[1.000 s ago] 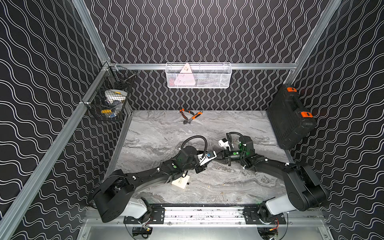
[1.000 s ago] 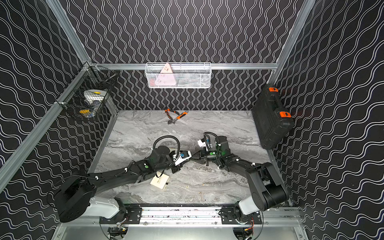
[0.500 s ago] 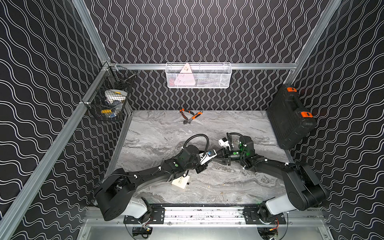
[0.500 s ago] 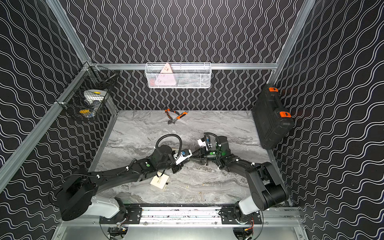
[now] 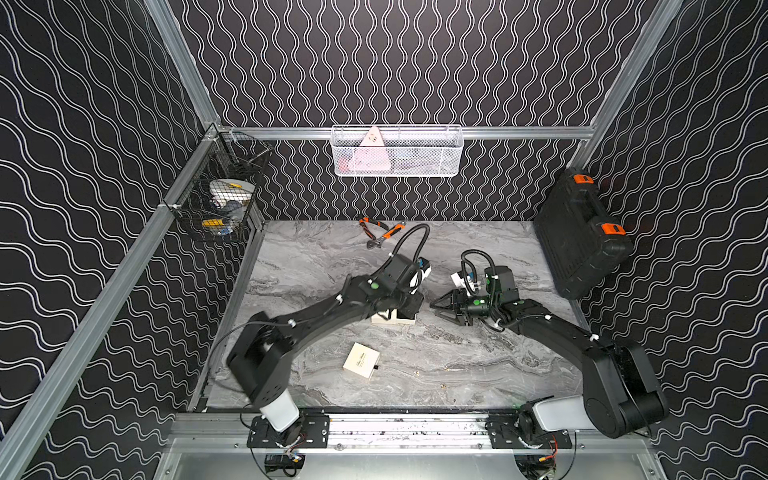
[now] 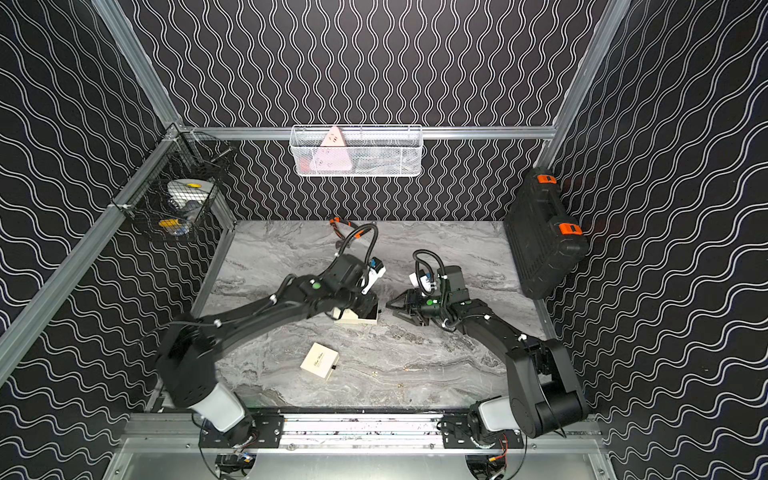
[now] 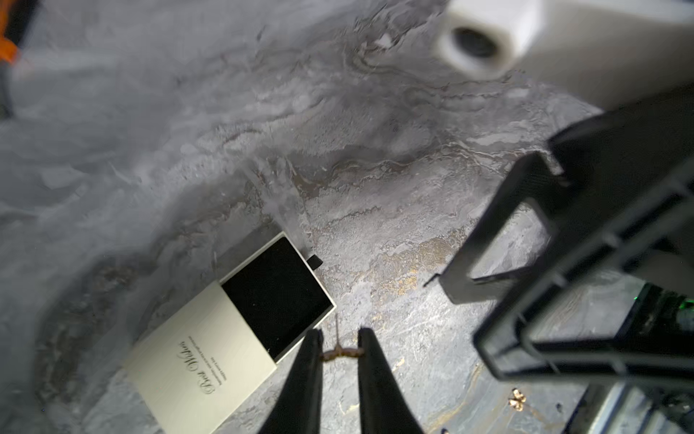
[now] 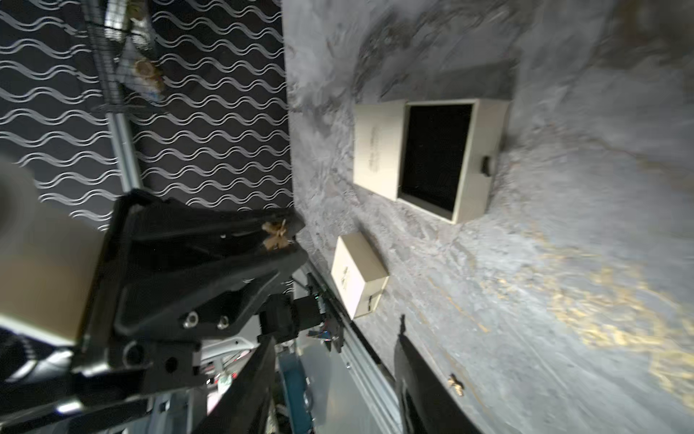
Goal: Place the earrings into the drawer-style jewelry box
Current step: Pick up the earring from the center of the board, then insert the earring into the inner lining.
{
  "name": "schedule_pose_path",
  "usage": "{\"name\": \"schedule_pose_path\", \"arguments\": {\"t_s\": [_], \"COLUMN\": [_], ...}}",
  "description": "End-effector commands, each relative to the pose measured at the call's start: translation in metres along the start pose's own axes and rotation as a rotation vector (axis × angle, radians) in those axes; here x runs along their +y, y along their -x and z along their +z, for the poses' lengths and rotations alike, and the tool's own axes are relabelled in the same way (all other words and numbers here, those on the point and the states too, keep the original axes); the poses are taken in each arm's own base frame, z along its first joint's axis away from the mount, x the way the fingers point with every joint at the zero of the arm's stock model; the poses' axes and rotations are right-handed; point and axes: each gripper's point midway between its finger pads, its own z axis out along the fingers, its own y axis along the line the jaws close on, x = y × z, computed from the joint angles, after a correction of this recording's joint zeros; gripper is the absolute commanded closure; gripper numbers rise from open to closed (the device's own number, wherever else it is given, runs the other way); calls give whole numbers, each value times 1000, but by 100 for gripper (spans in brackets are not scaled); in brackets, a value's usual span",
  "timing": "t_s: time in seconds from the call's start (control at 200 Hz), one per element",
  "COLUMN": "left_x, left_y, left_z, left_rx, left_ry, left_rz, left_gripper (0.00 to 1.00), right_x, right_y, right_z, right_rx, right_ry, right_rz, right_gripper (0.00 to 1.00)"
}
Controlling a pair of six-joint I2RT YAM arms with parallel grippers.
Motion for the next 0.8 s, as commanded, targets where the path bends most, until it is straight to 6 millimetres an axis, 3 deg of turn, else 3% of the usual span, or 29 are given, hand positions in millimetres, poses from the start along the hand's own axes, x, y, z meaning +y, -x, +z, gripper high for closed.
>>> {"name": "schedule_pose_path", "arguments": {"t_s": [0.0, 0.065, 0.225, 0.36, 0.48, 0.796], "left_x": [-5, -1, 8, 19, 36, 54], "left_y": [-50, -50, -47, -43, -47, -48], "left_z": [8, 17, 31, 36, 40, 57], "left_rx": [330, 391, 490, 514, 557, 595], "left_ry": [-72, -48, 4, -5, 28, 114], "left_rz": [-240, -291, -371, -471, -513, -495], "left_gripper": [100, 100, 100, 100, 100, 100], "right_x": [-42, -48, -59, -68, -73, -76], "right_y": [0, 4, 11, 12, 12, 13], "right_z": [-11, -16, -22, -20, -19, -15], "right_rx": [-32, -54, -73, -70, -65, -53], "right_ry": [-255, -317, -410, -436, -451, -446], "right_rz": [-17, -31, -64, -65, -64, -65], "right_gripper": [45, 40, 15, 3, 0, 0]}}
